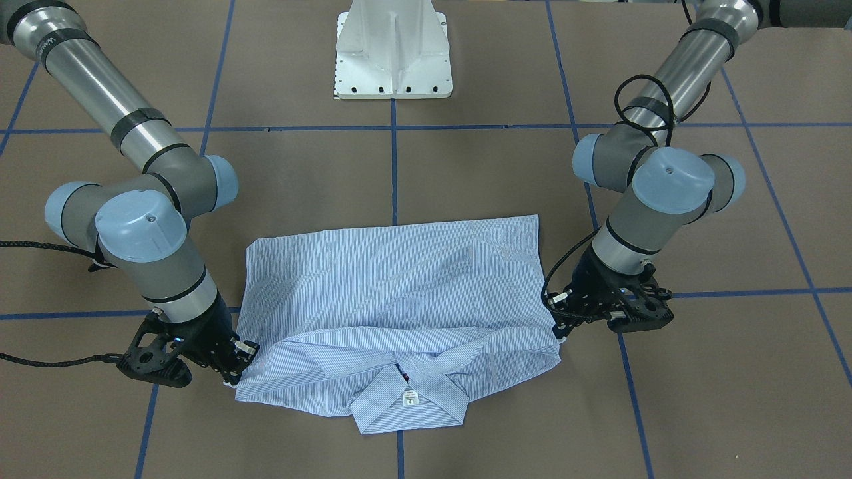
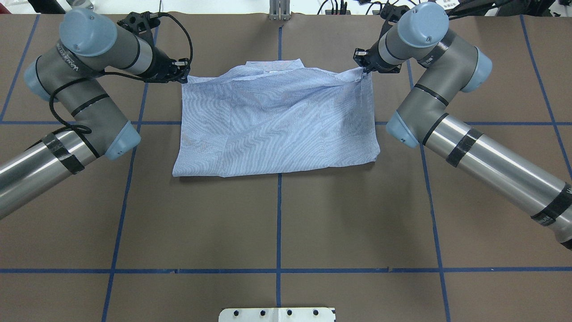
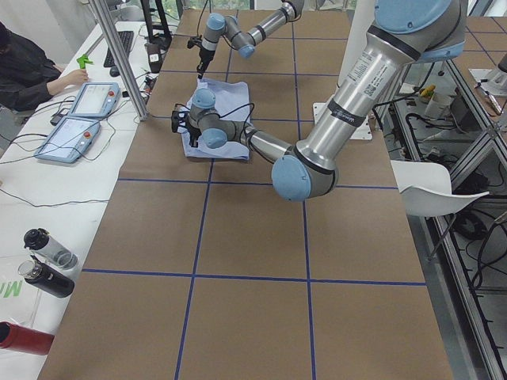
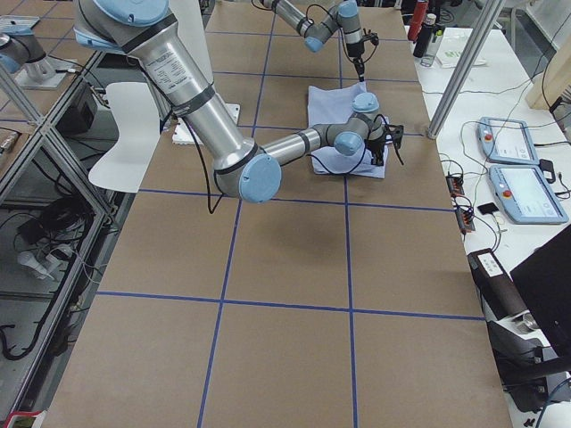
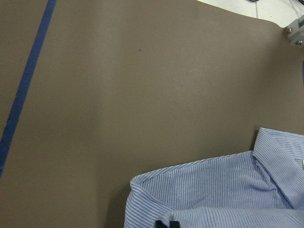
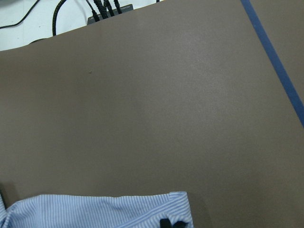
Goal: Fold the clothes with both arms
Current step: 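Lay the hem at the collar and open both grippers, then raise both grippers away from the folded shirt, then grasp the folded shirt edge nearest the right gripper, then drag the folded shirt with the right gripper toward the robot, rotating it, then hold the shirt with the right gripper while the left gripper reaches its far edge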
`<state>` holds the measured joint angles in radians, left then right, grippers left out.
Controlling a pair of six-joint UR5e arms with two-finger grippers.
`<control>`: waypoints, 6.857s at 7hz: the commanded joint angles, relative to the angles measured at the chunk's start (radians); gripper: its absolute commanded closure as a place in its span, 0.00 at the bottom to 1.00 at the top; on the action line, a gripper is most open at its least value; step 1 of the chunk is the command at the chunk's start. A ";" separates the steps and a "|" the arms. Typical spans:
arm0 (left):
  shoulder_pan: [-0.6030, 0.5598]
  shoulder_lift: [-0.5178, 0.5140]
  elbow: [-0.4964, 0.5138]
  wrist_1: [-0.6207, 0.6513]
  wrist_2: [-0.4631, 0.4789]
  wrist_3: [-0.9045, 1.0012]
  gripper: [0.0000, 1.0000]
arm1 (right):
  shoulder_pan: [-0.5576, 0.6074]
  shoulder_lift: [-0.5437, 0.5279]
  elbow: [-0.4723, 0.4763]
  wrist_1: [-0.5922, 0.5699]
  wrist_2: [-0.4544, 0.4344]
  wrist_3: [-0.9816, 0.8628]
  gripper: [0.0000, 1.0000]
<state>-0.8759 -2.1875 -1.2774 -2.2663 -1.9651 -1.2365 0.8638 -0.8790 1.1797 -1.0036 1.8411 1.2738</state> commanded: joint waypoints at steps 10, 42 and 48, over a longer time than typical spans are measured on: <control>-0.103 0.005 0.000 -0.010 -0.133 0.023 0.00 | 0.057 -0.038 0.085 0.005 0.261 -0.113 0.00; 0.342 0.172 -0.498 0.280 0.107 -0.400 0.08 | -0.241 -0.626 0.896 0.131 0.148 -0.019 0.00; 0.410 0.173 -0.436 0.329 0.153 -0.402 0.36 | -0.239 -0.626 0.891 0.131 0.148 -0.017 0.00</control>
<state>-0.4675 -2.0160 -1.7266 -1.9377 -1.8127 -1.6383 0.6238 -1.5048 2.0713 -0.8728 1.9886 1.2563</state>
